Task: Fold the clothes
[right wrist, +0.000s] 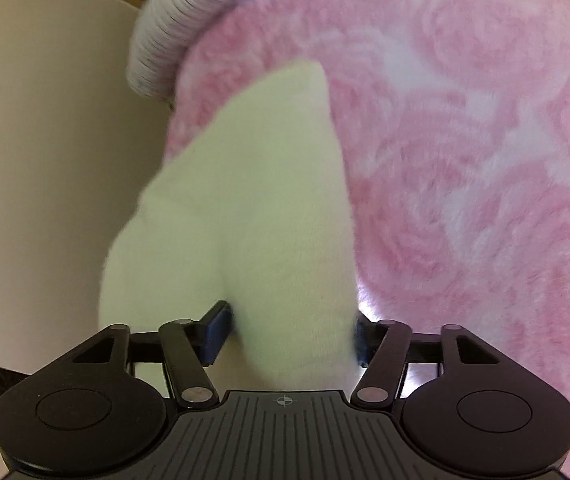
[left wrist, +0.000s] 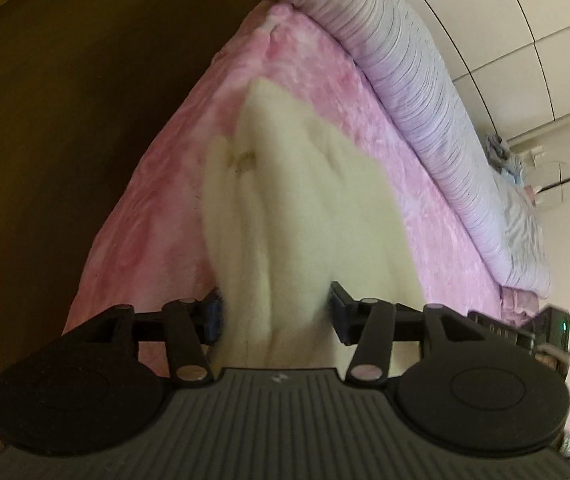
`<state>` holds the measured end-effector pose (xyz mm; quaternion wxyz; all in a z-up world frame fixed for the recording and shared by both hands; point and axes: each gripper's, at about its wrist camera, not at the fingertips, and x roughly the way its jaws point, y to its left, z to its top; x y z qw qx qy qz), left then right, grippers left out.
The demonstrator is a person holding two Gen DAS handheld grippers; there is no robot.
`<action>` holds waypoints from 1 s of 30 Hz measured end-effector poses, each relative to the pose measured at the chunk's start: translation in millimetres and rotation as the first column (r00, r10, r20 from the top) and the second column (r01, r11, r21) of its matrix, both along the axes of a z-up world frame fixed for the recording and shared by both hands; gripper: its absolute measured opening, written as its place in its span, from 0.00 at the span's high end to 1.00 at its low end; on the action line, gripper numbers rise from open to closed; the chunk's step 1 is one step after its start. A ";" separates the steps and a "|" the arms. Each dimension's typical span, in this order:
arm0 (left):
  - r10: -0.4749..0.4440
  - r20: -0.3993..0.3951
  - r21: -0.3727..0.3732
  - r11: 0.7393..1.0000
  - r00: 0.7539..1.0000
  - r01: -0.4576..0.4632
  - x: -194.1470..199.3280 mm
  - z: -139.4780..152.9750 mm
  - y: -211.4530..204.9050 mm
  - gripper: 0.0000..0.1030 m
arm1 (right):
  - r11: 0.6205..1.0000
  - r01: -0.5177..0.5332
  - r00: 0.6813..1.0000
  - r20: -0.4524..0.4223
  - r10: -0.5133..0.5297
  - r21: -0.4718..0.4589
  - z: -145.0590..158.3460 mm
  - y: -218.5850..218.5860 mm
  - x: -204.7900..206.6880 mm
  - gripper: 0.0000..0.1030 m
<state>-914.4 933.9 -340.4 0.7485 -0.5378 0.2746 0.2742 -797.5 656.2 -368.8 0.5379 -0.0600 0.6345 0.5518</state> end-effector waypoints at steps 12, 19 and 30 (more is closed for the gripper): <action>-0.097 -0.050 -0.056 0.994 0.994 0.094 -55.7 29.0 -52.3 0.61 | 0.999 -0.020 0.999 0.041 0.022 -0.050 28.5 -91.1 -9.2 0.63; -0.064 -0.166 -0.003 0.998 0.984 0.064 -47.6 10.8 -58.2 0.79 | 0.978 -0.195 0.943 0.261 0.207 -0.071 35.2 -78.4 -52.0 0.79; -0.140 -0.266 0.067 0.984 0.954 0.163 -22.0 78.3 -17.4 0.74 | 0.974 -0.164 0.905 0.368 0.211 -0.155 88.1 -12.3 -18.3 0.69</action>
